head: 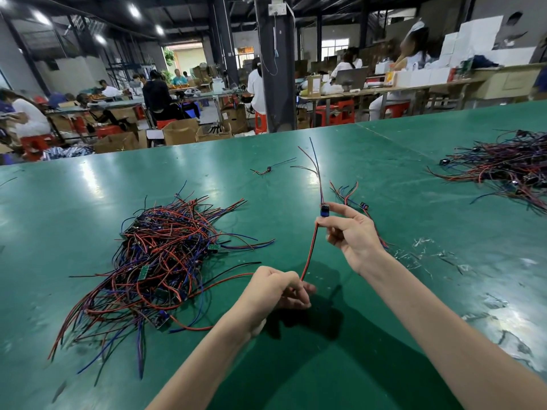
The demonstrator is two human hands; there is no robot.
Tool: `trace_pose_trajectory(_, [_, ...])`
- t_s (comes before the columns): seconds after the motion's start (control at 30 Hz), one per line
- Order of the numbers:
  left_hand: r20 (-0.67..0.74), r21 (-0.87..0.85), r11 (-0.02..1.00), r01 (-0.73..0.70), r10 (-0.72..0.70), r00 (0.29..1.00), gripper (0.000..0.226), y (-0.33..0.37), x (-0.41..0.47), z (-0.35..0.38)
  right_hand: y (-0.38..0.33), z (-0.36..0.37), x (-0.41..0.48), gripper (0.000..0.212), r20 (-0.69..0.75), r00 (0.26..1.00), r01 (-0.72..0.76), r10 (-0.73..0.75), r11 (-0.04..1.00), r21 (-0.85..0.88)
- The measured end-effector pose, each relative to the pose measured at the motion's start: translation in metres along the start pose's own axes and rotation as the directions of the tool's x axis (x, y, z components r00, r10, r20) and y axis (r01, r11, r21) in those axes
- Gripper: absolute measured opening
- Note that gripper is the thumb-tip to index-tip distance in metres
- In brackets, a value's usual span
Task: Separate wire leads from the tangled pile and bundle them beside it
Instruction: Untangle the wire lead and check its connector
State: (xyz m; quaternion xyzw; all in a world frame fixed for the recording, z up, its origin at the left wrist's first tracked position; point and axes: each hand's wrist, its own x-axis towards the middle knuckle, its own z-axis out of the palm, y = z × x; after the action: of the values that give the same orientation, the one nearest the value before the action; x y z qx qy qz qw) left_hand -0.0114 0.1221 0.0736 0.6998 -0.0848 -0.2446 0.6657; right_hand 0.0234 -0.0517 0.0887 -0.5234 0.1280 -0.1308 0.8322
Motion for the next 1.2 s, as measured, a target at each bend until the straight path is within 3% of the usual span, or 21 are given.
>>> trace_pose_trajectory(0.13, [0.14, -0.053, 0.985, 0.163, -0.154, 0.978, 0.016, 0.01, -0.002, -0.011, -0.003, 0.001, -0.002, 0.032, 0.084, 0.991, -0.107, 0.1, 0.991, 0.083])
trace_pose_trajectory(0.23, [0.32, -0.005, 0.954, 0.299, -0.281, 0.905, 0.039, 0.02, -0.005, -0.026, -0.002, 0.005, -0.006, 0.031, 0.18, 0.97, -0.182, 0.161, 0.978, 0.106])
trace_pose_trajectory(0.3, [0.275, -0.04, 0.963, 0.266, -0.246, 0.929, 0.046, 0.022, -0.004, -0.031, 0.002, 0.008, -0.01, 0.03, 0.223, 0.957, -0.214, 0.187, 0.972, 0.1])
trace_pose_trajectory(0.37, [0.101, -0.106, 0.988, 0.111, -0.1, 0.99, 0.036, 0.02, -0.001, -0.028, 0.007, 0.013, -0.015, 0.031, 0.257, 0.944, -0.232, 0.206, 0.969, 0.078])
trace_pose_trajectory(0.43, [-0.042, -0.176, 0.984, -0.034, 0.027, 0.999, 0.024, 0.017, 0.002, -0.025, 0.014, 0.018, -0.02, 0.031, 0.274, 0.937, -0.23, 0.216, 0.973, 0.021])
trace_pose_trajectory(0.5, [-0.092, -0.21, 0.975, -0.076, 0.058, 0.994, 0.021, 0.014, 0.003, -0.023, 0.021, 0.022, -0.024, 0.031, 0.28, 0.935, -0.221, 0.217, 0.975, -0.02])
trace_pose_trajectory(0.73, [-0.067, -0.339, 0.941, 0.0, -0.025, 0.997, 0.017, 0.011, 0.003, -0.021, 0.027, 0.028, -0.03, 0.03, 0.25, 0.946, -0.209, 0.204, 0.978, -0.008])
trace_pose_trajectory(0.83, [-0.048, -0.368, 0.929, 0.035, -0.057, 0.997, 0.008, 0.011, 0.005, -0.019, 0.029, 0.029, -0.034, 0.029, 0.21, 0.966, -0.138, 0.149, 0.988, -0.064])
trace_pose_trajectory(1.0, [0.011, -0.349, 0.934, 0.08, -0.082, 0.997, 0.013, 0.01, 0.001, -0.015, 0.027, 0.03, -0.031, 0.031, 0.127, 0.992, 0.012, 0.004, 0.992, -0.125])
trace_pose_trajectory(1.2, [0.062, -0.244, 0.967, 0.077, -0.064, 0.996, 0.012, 0.006, -0.007, -0.001, 0.019, 0.014, -0.013, 0.031, 0.003, 1.0, 0.02, -0.02, 0.993, -0.12])
